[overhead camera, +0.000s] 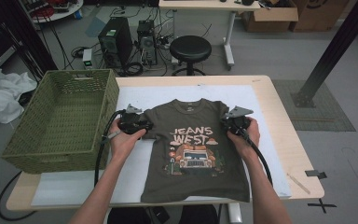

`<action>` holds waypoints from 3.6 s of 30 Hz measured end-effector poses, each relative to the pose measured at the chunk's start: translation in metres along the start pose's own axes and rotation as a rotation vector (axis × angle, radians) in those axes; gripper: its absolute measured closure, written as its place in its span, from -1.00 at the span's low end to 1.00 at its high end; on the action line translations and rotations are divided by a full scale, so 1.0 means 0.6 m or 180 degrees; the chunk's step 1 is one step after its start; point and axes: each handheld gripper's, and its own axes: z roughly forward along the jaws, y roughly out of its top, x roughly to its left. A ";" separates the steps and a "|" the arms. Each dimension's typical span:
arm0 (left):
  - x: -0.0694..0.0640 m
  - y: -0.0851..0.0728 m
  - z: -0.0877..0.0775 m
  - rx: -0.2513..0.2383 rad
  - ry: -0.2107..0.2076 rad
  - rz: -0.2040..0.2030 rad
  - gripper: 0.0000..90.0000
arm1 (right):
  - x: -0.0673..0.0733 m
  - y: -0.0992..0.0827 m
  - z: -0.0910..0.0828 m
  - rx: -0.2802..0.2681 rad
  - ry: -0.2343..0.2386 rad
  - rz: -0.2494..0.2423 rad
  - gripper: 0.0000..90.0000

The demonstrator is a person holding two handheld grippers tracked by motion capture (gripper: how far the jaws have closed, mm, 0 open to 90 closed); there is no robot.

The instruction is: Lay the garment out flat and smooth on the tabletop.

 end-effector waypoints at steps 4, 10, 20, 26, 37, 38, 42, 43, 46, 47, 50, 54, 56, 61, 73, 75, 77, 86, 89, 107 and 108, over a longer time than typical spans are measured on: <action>-0.001 -0.001 0.001 0.0011 -0.0014 -0.0001 0.48 | 0.001 0.004 -0.013 -0.0301 0.0331 0.0257 0.43; 0.001 -0.002 0.003 0.0019 -0.0026 -0.0021 0.47 | -0.041 0.000 -0.025 -0.0724 -0.0179 0.1073 0.27; -0.004 -0.004 0.006 0.0064 -0.0050 0.0010 0.47 | 0.013 0.012 0.030 -0.0122 0.0188 0.0618 0.33; -0.005 -0.005 0.007 0.0062 -0.0053 0.0010 0.47 | -0.027 0.010 -0.009 -0.0355 -0.0256 0.0980 1.00; 0.010 -0.005 0.002 0.0025 -0.0018 -0.0075 0.44 | -0.102 -0.043 -0.057 -0.0154 -0.0989 0.1492 0.30; 0.013 -0.004 0.001 -0.0003 -0.0020 -0.0119 0.44 | -0.102 -0.043 -0.056 -0.0183 -0.0947 0.1489 0.28; 0.030 0.007 -0.001 -0.0164 -0.0118 -0.0310 0.47 | -0.095 -0.035 -0.041 -0.0278 -0.0631 0.1385 0.23; 0.035 0.010 0.001 -0.0187 -0.0158 -0.0338 0.46 | -0.093 -0.032 -0.037 -0.0289 -0.0562 0.1371 0.20; 0.049 0.018 0.015 -0.0142 -0.0152 -0.0398 0.41 | -0.091 -0.023 -0.014 -0.0239 -0.0276 0.1345 0.11; 0.052 0.021 0.021 -0.0123 -0.0132 -0.0389 0.39 | -0.090 -0.019 -0.005 -0.0168 -0.0232 0.1297 0.08; 0.056 0.037 0.037 -0.0155 -0.0116 -0.0381 0.37 | -0.093 -0.014 0.011 -0.0134 -0.0251 0.1240 0.03; 0.068 0.069 0.068 -0.0091 0.0002 -0.0307 0.37 | -0.111 -0.007 0.023 -0.0090 -0.0337 0.1258 -0.02; 0.075 0.077 0.082 -0.0062 0.0042 -0.0282 0.36 | -0.122 -0.005 0.029 -0.0092 -0.0333 0.1255 -0.04; 0.098 0.081 0.118 0.0132 0.0104 -0.0206 0.36 | -0.139 -0.018 0.056 0.0126 -0.0301 0.1223 -0.06; 0.116 0.092 0.113 -0.0057 -0.0076 -0.0263 1.00 | -0.147 0.000 0.051 0.0079 -0.0208 0.1223 0.98; 0.118 0.104 0.106 -0.0391 -0.0009 -0.0239 1.00 | -0.152 0.010 0.044 -0.0112 -0.0349 0.1184 0.98; 0.116 0.112 0.105 -0.0576 -0.0015 -0.0261 0.98 | -0.158 0.019 0.038 -0.0304 -0.0564 0.1128 0.84; 0.117 0.102 0.085 -0.0301 0.0050 -0.0489 0.42 | -0.165 -0.015 -0.004 -0.0074 -0.0655 0.1388 0.35; 0.103 0.100 0.069 -0.0311 0.0101 -0.0482 0.39 | -0.155 -0.024 -0.028 -0.0200 -0.0520 0.1474 0.26; 0.051 0.019 0.063 0.0200 0.0236 -0.0343 0.96 | -0.043 -0.095 -0.103 -0.0235 -0.0171 0.1345 0.16; 0.049 0.017 0.061 0.0196 0.0254 -0.0360 0.96 | -0.042 -0.093 -0.105 -0.0247 -0.0167 0.1340 0.16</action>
